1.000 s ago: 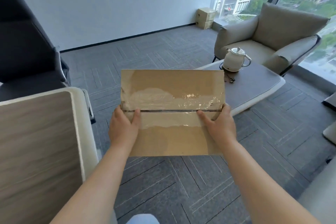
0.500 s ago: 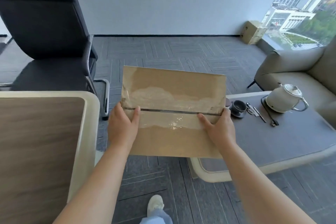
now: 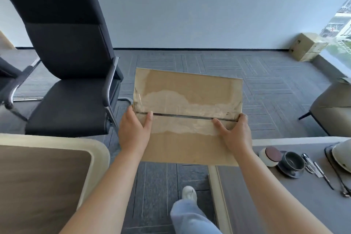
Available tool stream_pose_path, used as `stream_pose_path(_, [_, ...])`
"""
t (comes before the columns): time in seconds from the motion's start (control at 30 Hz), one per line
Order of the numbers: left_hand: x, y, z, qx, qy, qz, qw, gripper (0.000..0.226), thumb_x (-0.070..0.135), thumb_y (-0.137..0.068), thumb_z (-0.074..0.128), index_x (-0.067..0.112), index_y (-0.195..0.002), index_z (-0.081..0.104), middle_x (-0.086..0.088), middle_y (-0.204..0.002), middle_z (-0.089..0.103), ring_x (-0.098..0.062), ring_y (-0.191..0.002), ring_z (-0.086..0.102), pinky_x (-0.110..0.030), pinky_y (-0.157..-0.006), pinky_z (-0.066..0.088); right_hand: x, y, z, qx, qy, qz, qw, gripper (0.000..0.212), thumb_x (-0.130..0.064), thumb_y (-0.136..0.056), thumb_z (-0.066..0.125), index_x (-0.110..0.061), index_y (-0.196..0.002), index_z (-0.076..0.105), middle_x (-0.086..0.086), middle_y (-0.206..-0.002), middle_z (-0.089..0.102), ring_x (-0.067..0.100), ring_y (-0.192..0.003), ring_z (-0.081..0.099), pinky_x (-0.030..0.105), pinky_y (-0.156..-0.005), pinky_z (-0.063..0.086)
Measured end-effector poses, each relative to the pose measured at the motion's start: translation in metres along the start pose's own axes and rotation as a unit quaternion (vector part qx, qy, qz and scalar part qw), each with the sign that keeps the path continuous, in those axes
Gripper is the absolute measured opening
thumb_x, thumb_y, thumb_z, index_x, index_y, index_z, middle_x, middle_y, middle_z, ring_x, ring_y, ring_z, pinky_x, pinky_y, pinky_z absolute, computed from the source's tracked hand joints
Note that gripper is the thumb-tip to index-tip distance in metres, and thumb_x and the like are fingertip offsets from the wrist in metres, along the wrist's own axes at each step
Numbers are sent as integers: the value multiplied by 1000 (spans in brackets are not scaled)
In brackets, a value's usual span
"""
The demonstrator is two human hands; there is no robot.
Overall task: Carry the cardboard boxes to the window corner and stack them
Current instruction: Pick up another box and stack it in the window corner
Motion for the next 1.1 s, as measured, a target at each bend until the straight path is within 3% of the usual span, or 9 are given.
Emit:
stream_pose_path(0.27, [42, -129, 62, 16, -6, -19, 1000, 67, 51, -89, 45, 6, -137, 33, -12, -136, 46, -28, -124, 44, -44, -97, 42, -48, -156, 37, -20, -13, -31, 999, 84, -55, -74, 68, -11, -135, 32, 7, -132, 49, 28, -117, 51, 39, -88, 45])
stream_pose_path(0.67, [85, -309, 133, 31, 9, -45, 998, 71, 49, -90, 46, 5, -143, 26, -12, -146, 36, -27, -134, 36, -42, -107, 34, -129, -342, 93, -36, -8, -49, 998, 84, -54, -75, 68, -11, -136, 29, 6, -134, 48, 28, -118, 51, 41, -90, 44])
stream_pose_path(1.1, [142, -593, 237, -37, 6, 25, 999, 72, 50, -90, 46, 4, -142, 26, -13, -145, 37, -30, -132, 37, -44, -105, 36, -219, -560, 173, 49, -29, 3, 998, 80, -50, -76, 69, -9, -134, 33, 6, -134, 48, 26, -121, 48, 39, -92, 42])
Point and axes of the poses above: each hand's wrist, its own y-axis away from the middle knuckle, its own z-axis out of the palm, x = y × z, the point moved 3 cm from there along -y, towards the middle knuckle
